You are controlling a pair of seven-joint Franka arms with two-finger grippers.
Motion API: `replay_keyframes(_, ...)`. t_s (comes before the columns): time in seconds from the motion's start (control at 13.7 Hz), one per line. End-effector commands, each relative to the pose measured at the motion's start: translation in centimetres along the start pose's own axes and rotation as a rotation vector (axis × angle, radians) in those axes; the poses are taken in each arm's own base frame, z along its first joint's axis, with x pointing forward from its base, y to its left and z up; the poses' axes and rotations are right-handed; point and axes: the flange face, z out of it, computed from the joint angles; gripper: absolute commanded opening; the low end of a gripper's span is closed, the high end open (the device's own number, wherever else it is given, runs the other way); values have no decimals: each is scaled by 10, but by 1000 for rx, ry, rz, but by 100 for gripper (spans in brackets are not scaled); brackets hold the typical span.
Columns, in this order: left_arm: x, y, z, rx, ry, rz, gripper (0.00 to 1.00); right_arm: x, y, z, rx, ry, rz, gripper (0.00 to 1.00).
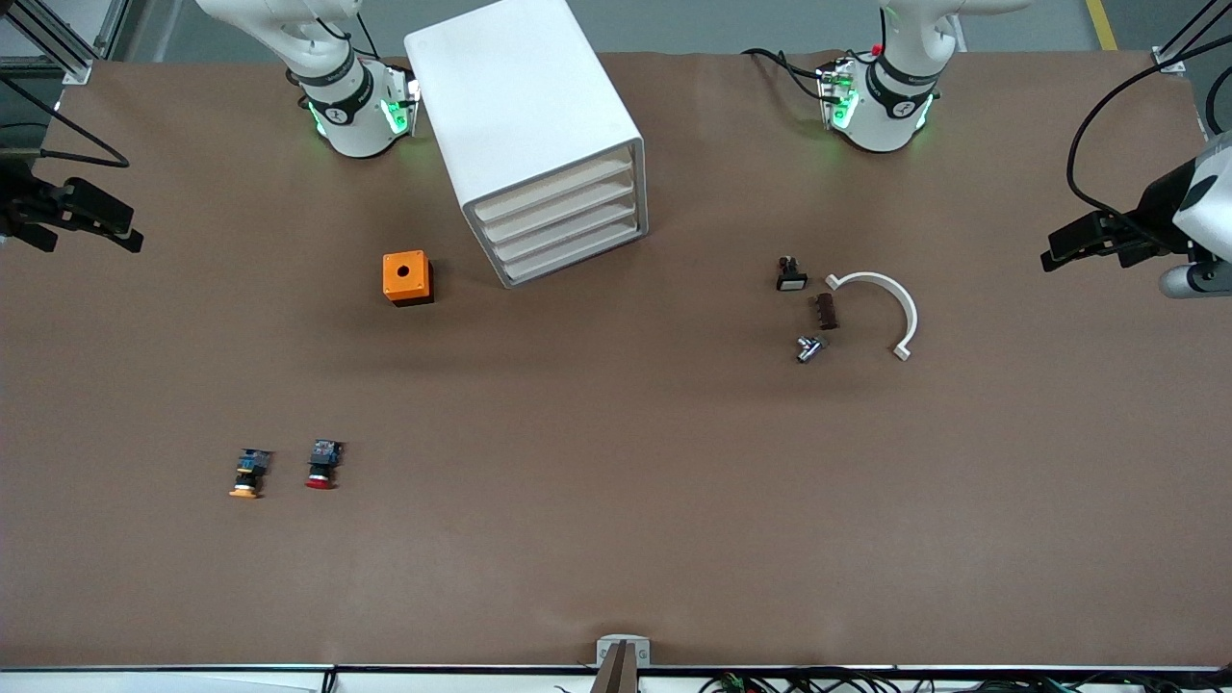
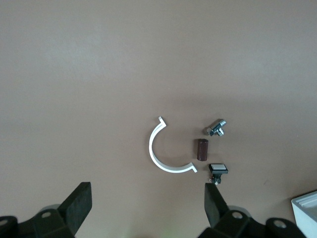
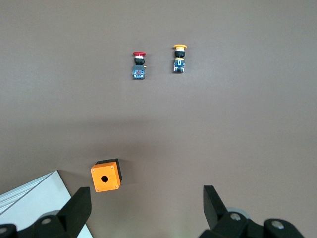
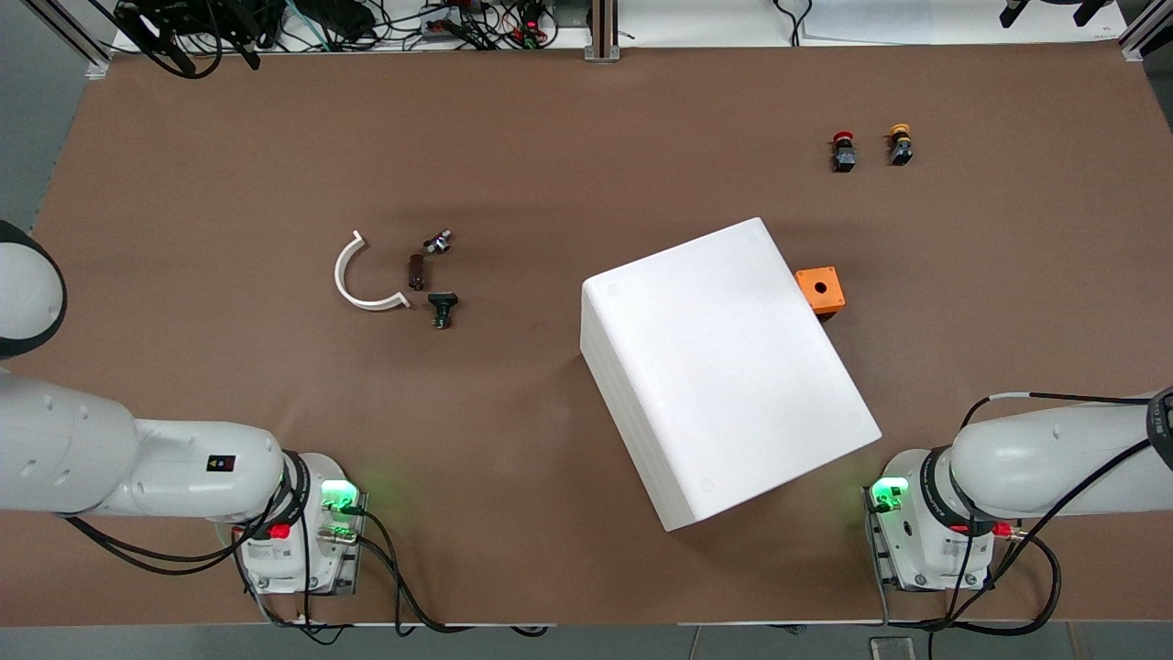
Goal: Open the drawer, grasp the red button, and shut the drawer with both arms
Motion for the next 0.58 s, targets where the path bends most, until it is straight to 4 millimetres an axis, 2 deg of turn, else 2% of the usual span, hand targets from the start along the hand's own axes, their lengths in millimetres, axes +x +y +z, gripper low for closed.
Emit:
replay_keyframes(0.0, -7, -2, -28, 20, 56, 24, 100, -5, -2, -6, 0, 29, -41, 100)
replay_keyframes(0.29, -16, 10, -48, 49, 40, 43, 100, -7, 0, -9, 0, 38, -38, 100)
replay_keyframes(0.37, -17, 23, -56, 60, 58, 57, 100, -7, 0, -10, 0, 40, -38, 100)
replay_keyframes(0.51, -17, 37, -57, 57, 63, 30, 100, -11, 0, -14, 0, 43, -36, 100)
